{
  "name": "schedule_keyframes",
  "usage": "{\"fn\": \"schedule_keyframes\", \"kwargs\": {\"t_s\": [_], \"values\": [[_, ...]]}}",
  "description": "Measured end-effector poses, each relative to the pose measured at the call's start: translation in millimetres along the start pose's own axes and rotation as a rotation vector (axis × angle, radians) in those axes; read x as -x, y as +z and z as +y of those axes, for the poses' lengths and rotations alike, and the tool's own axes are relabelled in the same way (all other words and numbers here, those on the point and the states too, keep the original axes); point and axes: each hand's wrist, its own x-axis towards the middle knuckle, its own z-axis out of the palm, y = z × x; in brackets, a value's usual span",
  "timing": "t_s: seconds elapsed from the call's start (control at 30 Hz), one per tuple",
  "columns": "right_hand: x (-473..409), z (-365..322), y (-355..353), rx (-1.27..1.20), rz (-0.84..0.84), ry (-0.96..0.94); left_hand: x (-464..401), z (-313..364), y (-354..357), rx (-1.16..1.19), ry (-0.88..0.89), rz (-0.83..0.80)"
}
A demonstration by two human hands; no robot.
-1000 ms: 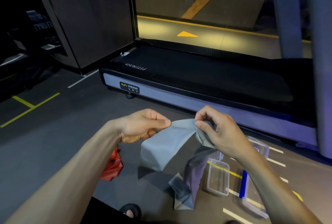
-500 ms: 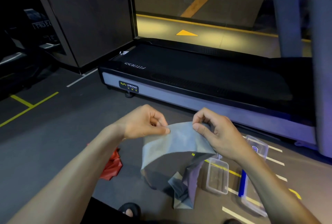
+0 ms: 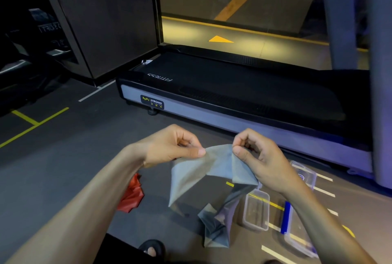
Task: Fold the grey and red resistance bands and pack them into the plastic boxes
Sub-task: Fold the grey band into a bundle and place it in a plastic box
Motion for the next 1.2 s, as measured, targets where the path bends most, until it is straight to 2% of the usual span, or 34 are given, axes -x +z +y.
{"fn": "schedule_keyframes", "kwargs": {"t_s": [0.2, 0.47, 0.93, 1.2], "values": [[-1, -2, -2, 0.012, 0.014, 0.000, -1, -1, 3, 0.073, -0.071, -0.043], [-3, -2, -6, 0.058, 0.038, -0.025, -10, -11, 9, 0.189, -0.146, 0.018], [-3, -4, -7, 0.100, 0.011, -0.030, -10, -9, 9, 0.117, -0.030, 0.013], [-2, -6, -6, 0.120, 0.022, -0.026, -11, -7, 11, 0.138, -0.050, -0.007]]}}
